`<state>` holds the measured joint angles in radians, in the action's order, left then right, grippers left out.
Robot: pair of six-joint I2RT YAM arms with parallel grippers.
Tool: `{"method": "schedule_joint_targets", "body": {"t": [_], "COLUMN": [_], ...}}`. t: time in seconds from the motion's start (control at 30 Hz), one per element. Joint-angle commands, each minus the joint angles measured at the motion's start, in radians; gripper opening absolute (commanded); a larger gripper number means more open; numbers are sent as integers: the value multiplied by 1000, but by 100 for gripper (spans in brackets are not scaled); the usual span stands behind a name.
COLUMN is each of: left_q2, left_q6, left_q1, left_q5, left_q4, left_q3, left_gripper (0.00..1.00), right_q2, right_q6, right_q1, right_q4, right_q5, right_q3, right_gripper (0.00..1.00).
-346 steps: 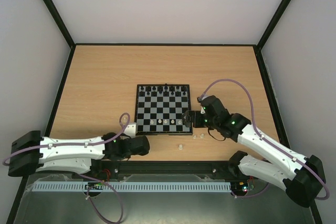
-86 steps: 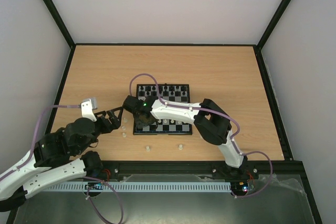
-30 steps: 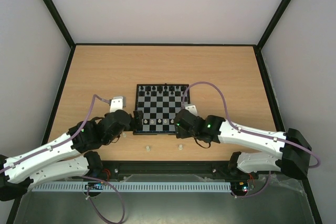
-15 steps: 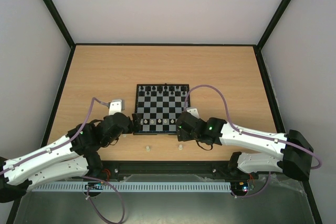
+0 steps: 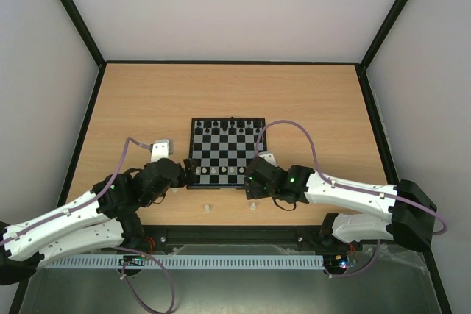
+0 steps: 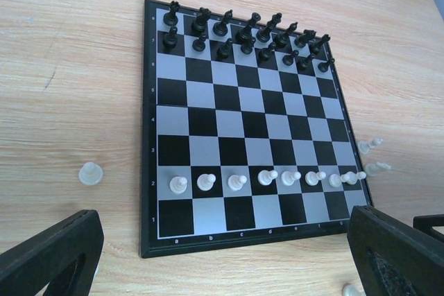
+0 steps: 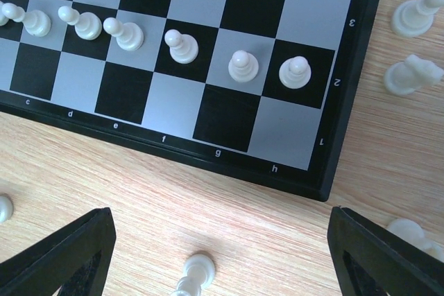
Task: Set up the chess pieces on the board
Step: Pick up the chess piece at the center of the board.
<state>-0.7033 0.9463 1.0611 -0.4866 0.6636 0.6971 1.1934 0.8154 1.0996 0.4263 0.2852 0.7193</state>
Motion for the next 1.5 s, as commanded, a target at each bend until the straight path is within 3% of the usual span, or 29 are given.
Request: {"method": "schedule_joint_targets", "body": {"t": [0.0,0.2,0.63,0.8,1.13,1.47], "left_q2": [-3,-1,14,21,30,32], "left_q6": [3,2,-2,0,0,-2], "left_q1": [2,2,3,3,3,3], "left_q5": [-6,-4,-3,0,9,15], "left_q4": [-7,-13,-14,-12,-13,-18], "left_q3": [-22,-28,-31,-33,-33,-37], "left_gripper": [100,100,99,99,100,99], "right_q2": [11,12,159,165,162,197], "right_q6": [-1,11,129,144,143,80], "right_q1": [-3,44,228,229,229,220], "right_q4": [1,-11,101,106,128,253], "right_q5": [-23,-85,22,34,28,140], "right_q3": [-26,-39,26,33,46,278], "right_gripper": [84,72,53,42,11,11]}}
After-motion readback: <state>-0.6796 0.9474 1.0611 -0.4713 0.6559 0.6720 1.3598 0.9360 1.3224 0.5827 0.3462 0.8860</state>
